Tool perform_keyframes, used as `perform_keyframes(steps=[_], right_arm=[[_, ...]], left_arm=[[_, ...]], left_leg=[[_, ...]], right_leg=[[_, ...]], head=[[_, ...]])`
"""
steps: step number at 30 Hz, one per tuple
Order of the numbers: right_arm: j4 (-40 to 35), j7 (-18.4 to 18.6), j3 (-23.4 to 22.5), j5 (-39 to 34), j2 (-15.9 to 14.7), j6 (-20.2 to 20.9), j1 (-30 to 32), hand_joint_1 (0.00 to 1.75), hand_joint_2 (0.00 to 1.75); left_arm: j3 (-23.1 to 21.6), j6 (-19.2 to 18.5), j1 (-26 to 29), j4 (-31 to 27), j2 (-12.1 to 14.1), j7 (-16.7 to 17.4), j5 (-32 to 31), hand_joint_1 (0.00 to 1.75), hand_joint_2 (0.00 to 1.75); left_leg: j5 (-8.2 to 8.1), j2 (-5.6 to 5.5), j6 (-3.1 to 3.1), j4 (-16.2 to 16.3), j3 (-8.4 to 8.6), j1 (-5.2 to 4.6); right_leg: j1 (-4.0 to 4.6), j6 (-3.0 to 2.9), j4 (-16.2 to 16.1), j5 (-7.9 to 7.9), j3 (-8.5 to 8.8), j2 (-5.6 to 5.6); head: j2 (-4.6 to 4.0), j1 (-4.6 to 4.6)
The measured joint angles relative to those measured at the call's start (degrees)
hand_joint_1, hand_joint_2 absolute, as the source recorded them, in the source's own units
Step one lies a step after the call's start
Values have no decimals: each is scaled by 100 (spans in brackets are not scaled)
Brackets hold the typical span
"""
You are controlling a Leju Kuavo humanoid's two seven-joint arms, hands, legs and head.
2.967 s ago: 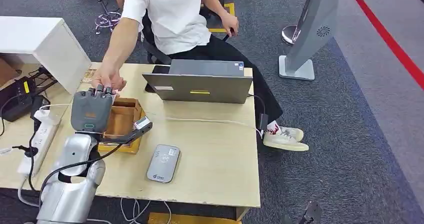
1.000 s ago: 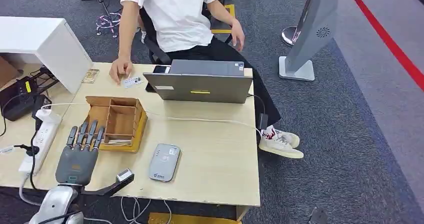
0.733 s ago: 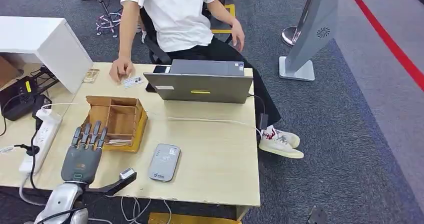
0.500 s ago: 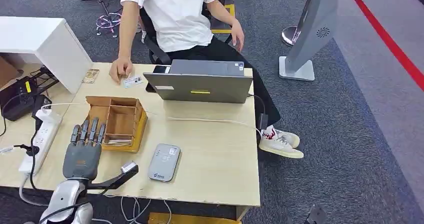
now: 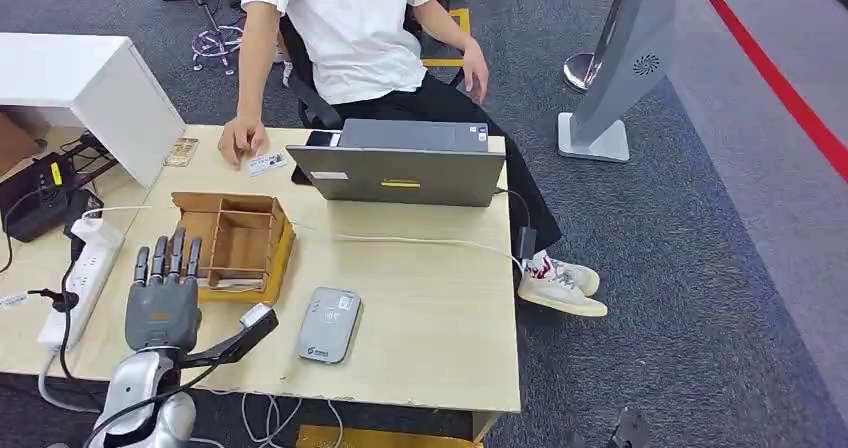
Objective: Pass the card to the sensor for recognition and then transmit it.
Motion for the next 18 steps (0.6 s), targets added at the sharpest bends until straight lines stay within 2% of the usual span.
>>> perform_keyframes(steps=[18], right_arm=[[2,61,142,81,22,0,-22,0,175]], left_arm=[[138,240,-471,872,-149,-188,33,0,175]], left_leg=[[2,0,2,0,0,0]], right_leg=[[0,3,0,3,-1,0]], head=[[0,0]])
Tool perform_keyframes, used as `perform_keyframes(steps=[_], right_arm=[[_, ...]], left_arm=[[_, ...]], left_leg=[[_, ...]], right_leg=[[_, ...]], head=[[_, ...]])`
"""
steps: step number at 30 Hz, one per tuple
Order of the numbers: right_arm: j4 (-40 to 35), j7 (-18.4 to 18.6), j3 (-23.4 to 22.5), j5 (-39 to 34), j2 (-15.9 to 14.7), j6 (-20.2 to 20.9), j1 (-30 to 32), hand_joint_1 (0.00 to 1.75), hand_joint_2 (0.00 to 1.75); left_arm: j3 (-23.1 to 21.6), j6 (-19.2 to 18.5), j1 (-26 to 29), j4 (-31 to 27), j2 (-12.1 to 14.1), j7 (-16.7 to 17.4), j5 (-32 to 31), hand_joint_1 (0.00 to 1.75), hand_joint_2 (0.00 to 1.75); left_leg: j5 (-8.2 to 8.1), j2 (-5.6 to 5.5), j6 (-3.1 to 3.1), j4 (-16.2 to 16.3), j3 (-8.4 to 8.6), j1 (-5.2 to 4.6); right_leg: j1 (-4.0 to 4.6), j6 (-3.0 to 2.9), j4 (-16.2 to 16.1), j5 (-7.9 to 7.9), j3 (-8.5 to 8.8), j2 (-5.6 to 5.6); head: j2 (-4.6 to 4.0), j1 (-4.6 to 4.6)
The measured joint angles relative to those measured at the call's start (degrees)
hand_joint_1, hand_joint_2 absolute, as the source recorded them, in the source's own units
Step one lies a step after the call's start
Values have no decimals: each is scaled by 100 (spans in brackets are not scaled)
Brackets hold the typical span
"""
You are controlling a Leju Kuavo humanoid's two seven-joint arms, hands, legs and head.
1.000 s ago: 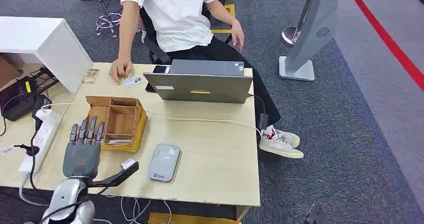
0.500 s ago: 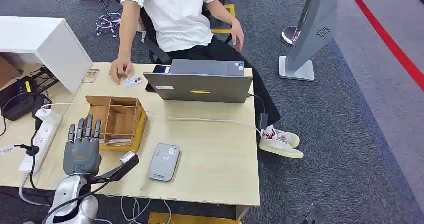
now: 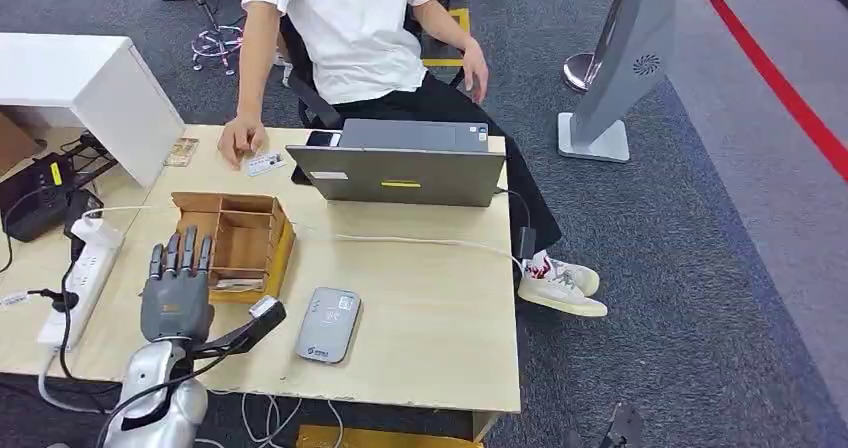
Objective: Pass the card to the sensor for recognition and then transmit it.
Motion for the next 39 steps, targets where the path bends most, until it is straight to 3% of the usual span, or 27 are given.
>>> perform_keyframes(steps=[15,23,39], right_arm=[[7,22,127,-31,4,0,0,0,175],[179,85,118,-92,4,-2,486,0,175],[280,118,118,-85,4,-2,494,0,175]], left_arm=[[-2,159,-13,109,-77,-184,-92,0,175],[-11,396,321,540,-87,-245,-136,0,175],[-61,509,332,645,-109,-271,-35,0,175]], left_leg=[[0,0,0,0,1,0],[-3,5,-2,-2,-9,0],[15,5,-2,-2,1,0]], right_leg=[[0,1,0,1,0,0],[0,2,-1,-2,-10,3],[0,-3,-1,14,-2,3]], head=[[0,0],[0,-2],[0,0]])
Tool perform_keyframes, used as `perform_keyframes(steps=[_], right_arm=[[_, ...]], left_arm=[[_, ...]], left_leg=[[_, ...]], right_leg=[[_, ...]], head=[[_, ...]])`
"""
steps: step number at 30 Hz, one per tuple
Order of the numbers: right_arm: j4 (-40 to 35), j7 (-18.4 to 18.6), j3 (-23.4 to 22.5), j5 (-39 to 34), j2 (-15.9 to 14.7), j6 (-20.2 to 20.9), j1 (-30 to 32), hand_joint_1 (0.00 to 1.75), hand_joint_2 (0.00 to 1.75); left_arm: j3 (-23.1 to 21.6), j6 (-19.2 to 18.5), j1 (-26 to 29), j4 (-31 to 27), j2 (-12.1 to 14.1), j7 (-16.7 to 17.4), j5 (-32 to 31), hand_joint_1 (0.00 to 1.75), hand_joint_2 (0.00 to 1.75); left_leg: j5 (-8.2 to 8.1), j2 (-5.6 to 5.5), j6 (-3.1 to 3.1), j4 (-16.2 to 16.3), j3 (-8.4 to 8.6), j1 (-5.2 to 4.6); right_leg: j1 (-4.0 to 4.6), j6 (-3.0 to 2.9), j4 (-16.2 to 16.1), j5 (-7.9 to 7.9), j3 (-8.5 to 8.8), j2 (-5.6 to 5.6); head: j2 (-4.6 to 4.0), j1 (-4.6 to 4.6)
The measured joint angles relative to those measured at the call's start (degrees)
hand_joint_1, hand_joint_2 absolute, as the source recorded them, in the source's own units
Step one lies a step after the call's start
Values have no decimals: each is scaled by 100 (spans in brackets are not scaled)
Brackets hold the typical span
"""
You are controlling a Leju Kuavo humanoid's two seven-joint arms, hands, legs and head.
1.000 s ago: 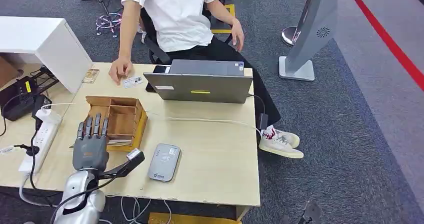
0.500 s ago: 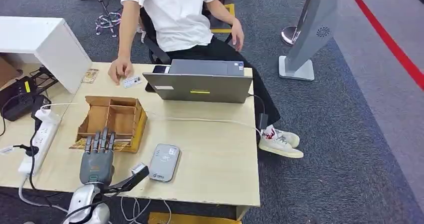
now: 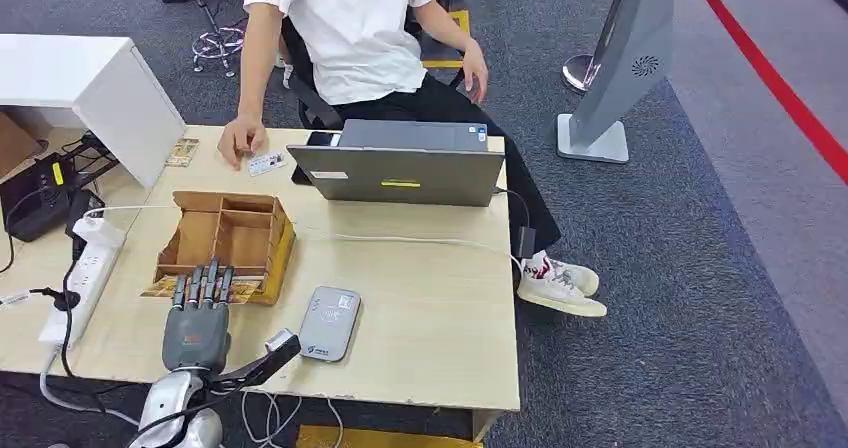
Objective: Pass the card to the sensor for recognition and then transmit it.
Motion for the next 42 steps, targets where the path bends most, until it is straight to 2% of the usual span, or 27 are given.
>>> perform_keyframes(steps=[7,21,42], right_arm=[[20,0,-2,55,0,0,4,0,175],[46,-2,-24,96,0,0,23,0,175],[59,11,-35,186,0,0,20,0,175]], left_arm=[[-2,85,25,-24,0,2,-37,0,175],[-94,70,84,-608,0,39,-166,0,175],[-251,-210,-1,-546,0,223,-304,0,175]], left_leg=[[0,0,0,0,0,0],[0,1,0,0,-2,0],[0,2,0,1,-3,0]], right_leg=[[0,0,0,0,-1,0],[0,-1,0,1,-4,1],[0,-1,0,1,-8,2]], head=[[0,0],[0,0],[0,0]])
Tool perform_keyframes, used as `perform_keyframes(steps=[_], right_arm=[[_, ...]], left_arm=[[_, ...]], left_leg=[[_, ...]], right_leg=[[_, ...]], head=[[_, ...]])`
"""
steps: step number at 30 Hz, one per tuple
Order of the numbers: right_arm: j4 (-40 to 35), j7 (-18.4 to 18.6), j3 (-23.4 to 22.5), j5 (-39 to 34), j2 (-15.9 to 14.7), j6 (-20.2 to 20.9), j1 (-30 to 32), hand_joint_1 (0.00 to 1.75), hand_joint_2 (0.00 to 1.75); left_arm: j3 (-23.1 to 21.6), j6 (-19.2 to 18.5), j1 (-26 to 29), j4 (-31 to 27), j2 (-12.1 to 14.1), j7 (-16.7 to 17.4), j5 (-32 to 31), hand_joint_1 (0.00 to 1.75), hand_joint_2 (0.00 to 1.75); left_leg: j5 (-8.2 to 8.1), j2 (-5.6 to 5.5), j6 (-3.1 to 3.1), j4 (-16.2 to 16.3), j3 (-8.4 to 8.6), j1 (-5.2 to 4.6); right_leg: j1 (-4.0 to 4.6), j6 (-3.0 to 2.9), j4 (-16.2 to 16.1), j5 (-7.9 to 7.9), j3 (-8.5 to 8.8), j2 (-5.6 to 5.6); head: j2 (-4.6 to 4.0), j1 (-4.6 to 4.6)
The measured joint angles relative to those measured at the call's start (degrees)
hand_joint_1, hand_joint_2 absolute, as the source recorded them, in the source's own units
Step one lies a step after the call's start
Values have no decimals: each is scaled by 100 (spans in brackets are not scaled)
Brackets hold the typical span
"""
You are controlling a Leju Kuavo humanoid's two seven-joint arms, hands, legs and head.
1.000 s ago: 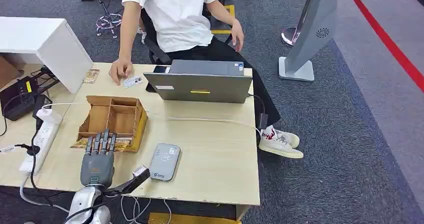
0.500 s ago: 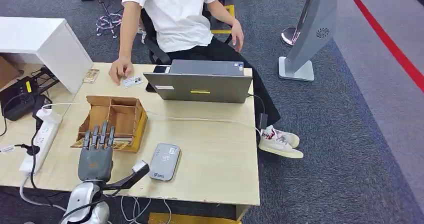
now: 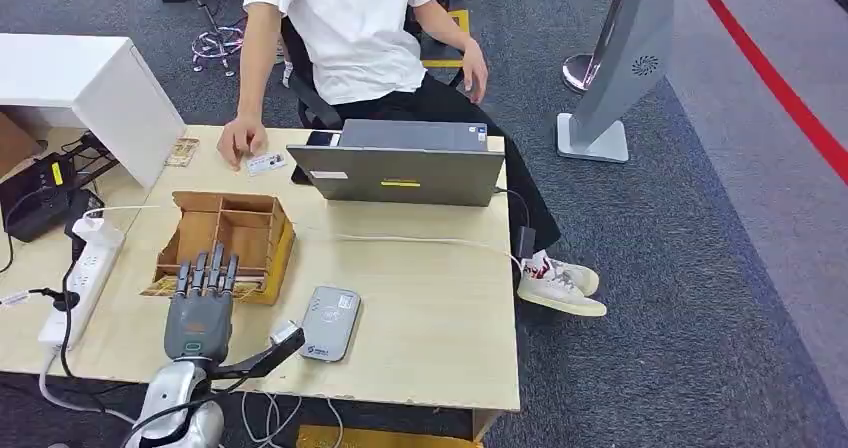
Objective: Pass the card to the sensor for recognition and then transmit it.
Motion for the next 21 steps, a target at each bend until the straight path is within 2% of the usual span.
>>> perform_keyframes(steps=[21], right_arm=[[11,15,0,7,26,0,-3,0,175]], left_arm=[[-100,-17,-175,144,-50,44,46,0,175]], left_leg=[[0,1,0,0,-1,0]], right_leg=[[0,0,0,0,0,1]], head=[[0,-2]])
